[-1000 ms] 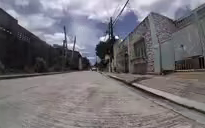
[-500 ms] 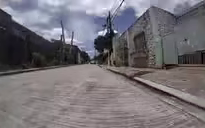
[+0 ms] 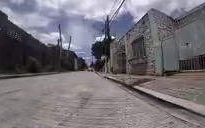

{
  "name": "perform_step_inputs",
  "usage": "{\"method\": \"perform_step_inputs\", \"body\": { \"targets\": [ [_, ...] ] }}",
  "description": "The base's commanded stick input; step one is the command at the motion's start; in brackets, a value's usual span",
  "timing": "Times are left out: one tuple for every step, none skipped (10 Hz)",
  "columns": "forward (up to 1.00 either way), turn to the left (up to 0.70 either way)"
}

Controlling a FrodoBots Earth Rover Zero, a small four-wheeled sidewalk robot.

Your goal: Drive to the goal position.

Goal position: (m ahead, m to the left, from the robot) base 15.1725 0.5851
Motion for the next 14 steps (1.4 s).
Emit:
{"method": "perform_step_inputs", "body": {
  "targets": [
    [0.7, -0.04],
    [0.7, -0.02],
    [0.7, -0.01],
    [0.7, -0.01],
    [0.7, -0.01],
    [0.7, 0.0],
    [0.7, 0.0],
    [0.7, 0.0],
    [0.7, 0.0],
    [0.7, 0.0],
    [0.7, 0.0],
    [0.7, 0.0],
    [0.7, 0.0],
    [0.7, 0.0]
  ]
}}
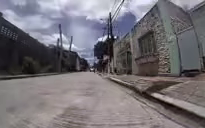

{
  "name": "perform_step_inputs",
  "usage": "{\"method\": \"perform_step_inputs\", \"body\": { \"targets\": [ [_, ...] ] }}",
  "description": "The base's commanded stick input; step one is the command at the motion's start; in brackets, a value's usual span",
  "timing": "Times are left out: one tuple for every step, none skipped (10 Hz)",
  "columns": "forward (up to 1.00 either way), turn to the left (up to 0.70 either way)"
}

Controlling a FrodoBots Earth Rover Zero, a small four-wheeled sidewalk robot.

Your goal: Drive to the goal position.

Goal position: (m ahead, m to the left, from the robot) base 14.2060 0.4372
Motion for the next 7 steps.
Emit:
{"method": "perform_step_inputs", "body": {
  "targets": [
    [0.7, 0.0],
    [0.7, 0.0],
    [0.7, 0.0],
    [0.7, 0.0],
    [0.7, 0.0],
    [0.7, 0.0],
    [0.7, 0.0]
  ]
}}
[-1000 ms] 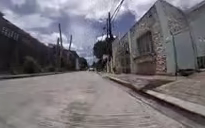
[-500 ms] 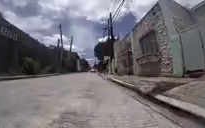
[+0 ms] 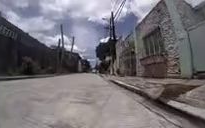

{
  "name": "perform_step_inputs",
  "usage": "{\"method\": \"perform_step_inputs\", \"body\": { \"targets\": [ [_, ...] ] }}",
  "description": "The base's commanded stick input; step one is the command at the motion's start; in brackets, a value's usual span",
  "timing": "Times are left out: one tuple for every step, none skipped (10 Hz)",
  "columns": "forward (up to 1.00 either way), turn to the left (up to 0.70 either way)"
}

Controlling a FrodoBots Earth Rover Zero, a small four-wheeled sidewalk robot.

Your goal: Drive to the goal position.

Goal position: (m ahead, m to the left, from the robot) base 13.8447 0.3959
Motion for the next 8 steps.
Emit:
{"method": "perform_step_inputs", "body": {
  "targets": [
    [0.7, 0.0],
    [0.7, 0.0],
    [0.7, 0.0],
    [0.7, 0.0],
    [0.7, 0.0],
    [0.7, 0.0],
    [0.7, 0.0],
    [0.7, 0.0]
  ]
}}
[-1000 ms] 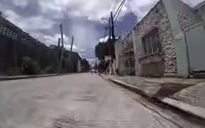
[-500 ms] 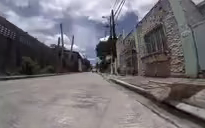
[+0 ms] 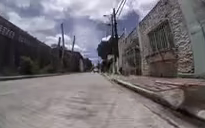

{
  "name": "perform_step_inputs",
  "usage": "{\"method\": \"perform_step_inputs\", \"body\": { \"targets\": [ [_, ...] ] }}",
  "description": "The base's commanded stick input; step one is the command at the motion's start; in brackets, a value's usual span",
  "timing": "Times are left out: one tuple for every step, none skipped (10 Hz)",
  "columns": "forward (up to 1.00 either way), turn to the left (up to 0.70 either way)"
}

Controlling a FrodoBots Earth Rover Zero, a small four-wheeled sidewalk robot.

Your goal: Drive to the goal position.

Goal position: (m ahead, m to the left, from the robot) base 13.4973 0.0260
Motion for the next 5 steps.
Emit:
{"method": "perform_step_inputs", "body": {
  "targets": [
    [0.7, 0.0],
    [0.7, 0.0],
    [0.7, 0.0],
    [0.7, 0.0],
    [0.7, 0.18]
  ]
}}
